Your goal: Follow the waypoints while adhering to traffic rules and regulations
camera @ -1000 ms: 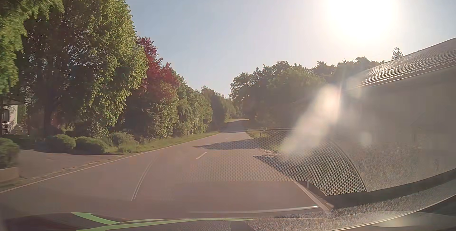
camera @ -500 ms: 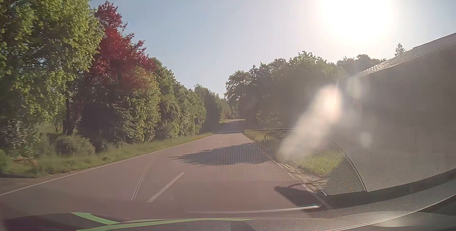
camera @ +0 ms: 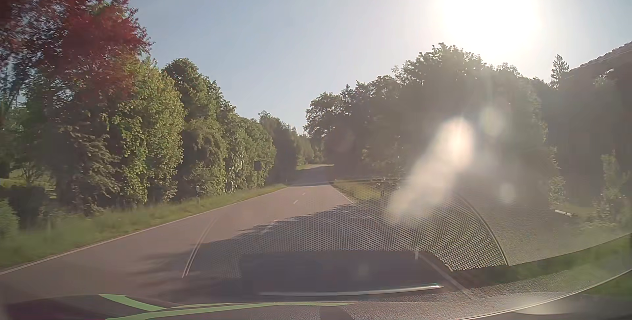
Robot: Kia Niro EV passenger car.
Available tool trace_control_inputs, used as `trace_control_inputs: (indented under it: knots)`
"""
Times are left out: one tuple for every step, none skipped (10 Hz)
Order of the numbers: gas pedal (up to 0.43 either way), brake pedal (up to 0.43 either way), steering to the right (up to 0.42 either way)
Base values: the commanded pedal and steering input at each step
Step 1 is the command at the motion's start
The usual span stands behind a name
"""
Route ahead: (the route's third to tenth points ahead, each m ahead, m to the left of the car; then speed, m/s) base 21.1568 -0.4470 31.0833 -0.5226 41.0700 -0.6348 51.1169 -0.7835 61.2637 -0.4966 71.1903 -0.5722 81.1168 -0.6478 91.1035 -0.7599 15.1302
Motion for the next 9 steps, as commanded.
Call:
trace_control_inputs:
  knots:
    - [0.169,0.0,0.006]
    - [0.169,0.0,0.005]
    - [0.169,0.0,0.004]
    - [0.169,0.0,0.004]
    - [0.169,0.0,0.004]
    - [0.169,0.0,0.004]
    - [0.157,0.0,0.004]
    - [0.157,0.0,0.004]
    - [0.15,0.0,0.004]
